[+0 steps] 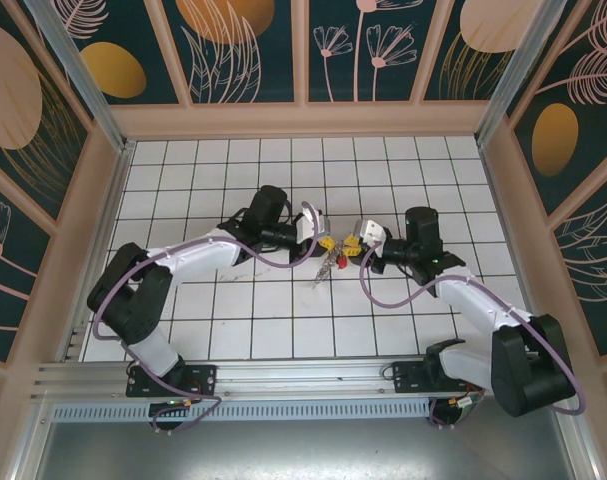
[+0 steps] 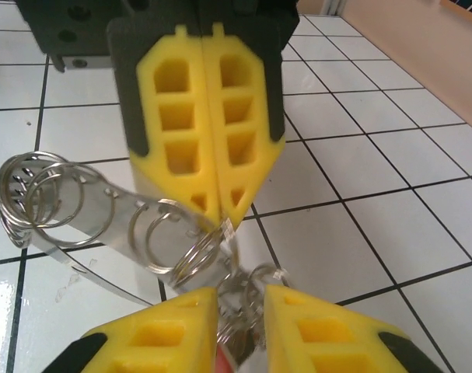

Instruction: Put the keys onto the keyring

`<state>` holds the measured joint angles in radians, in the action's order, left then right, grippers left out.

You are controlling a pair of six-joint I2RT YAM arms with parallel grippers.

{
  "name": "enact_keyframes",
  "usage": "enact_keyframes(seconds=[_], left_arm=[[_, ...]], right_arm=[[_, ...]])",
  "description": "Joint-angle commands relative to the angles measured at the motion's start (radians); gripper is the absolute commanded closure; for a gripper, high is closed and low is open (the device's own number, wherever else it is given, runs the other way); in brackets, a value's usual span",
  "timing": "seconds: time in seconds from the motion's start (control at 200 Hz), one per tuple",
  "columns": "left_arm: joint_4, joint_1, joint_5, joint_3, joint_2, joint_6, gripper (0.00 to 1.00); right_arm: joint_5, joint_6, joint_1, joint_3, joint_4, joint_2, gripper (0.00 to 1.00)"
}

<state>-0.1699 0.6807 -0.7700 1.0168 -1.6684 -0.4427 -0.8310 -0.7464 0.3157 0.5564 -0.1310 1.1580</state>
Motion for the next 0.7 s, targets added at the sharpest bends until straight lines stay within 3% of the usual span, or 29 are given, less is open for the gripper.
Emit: enact_keyframes(seconds=[0.0, 0.696], left_arm=[[-0.092, -0.001, 0.07, -0.014, 0.061, 0.018, 1.0], [-0.049, 0.0, -0.038, 0.016, -0.036, 0.098, 1.0]], right_arm=[[-0.01, -0.016, 0.002, 0.036, 0.027, -0.038, 0.76], [-0.106, 0.077, 0.034, 0.045, -0.026, 0.006, 0.74]])
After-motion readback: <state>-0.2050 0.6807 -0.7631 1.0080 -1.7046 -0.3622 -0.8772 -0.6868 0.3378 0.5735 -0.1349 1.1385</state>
